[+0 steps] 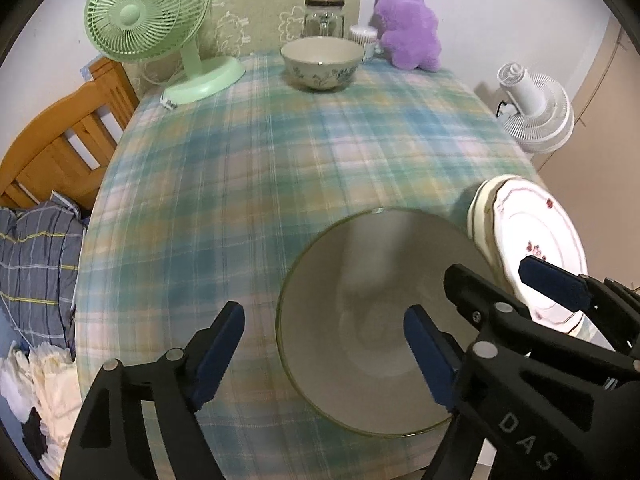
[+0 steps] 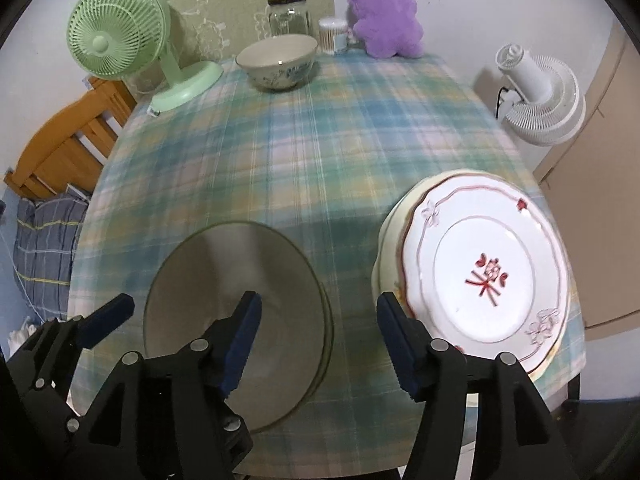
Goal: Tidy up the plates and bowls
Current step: 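Lower the grey-green bowl beside the plate stack and open both grippers, then move both grippers toward the cream patterned bowl beside the glass jar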
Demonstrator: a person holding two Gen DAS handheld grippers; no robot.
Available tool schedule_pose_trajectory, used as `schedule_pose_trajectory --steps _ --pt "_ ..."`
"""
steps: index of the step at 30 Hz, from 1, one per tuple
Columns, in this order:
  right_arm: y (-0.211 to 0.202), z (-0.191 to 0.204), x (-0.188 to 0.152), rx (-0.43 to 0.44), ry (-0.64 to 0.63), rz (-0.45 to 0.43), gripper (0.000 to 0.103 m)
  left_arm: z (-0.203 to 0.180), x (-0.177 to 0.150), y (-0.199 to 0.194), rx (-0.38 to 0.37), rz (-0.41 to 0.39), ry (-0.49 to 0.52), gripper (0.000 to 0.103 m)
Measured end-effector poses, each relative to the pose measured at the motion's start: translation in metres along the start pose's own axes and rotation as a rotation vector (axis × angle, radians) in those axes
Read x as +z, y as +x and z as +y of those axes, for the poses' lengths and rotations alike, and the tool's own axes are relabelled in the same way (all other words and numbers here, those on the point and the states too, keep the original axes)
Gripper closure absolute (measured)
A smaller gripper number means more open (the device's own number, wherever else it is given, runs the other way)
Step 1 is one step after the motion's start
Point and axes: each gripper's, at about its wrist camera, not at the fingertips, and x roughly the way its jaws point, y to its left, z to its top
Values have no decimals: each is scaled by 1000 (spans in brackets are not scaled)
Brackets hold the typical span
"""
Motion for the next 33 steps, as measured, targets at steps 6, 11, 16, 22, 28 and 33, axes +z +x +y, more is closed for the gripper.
schedule_pose_trajectory --steps 6,11,16,22,28,33 --pt "-22 -6 16 -40 8 -53 39 -1 19 -14 -10 -38 -25 17" --pt "-32 -11 38 -26 -24 -82 39 -6 38 -22 8 -73 -41 17" --pt "-36 -16 65 7 -61 -93 39 -12 64 -27 31 -95 -74 17" --pt "-39 -21 107 15 -113 -134 39 -17 102 -27 74 -129 -131 17" --pt "-34 -29 154 52 -162 -173 39 -22 141 -22 147 -165 -183 17" --pt "-19 -35 194 105 -176 -176 39 -23 175 -11 211 -176 -217 17"
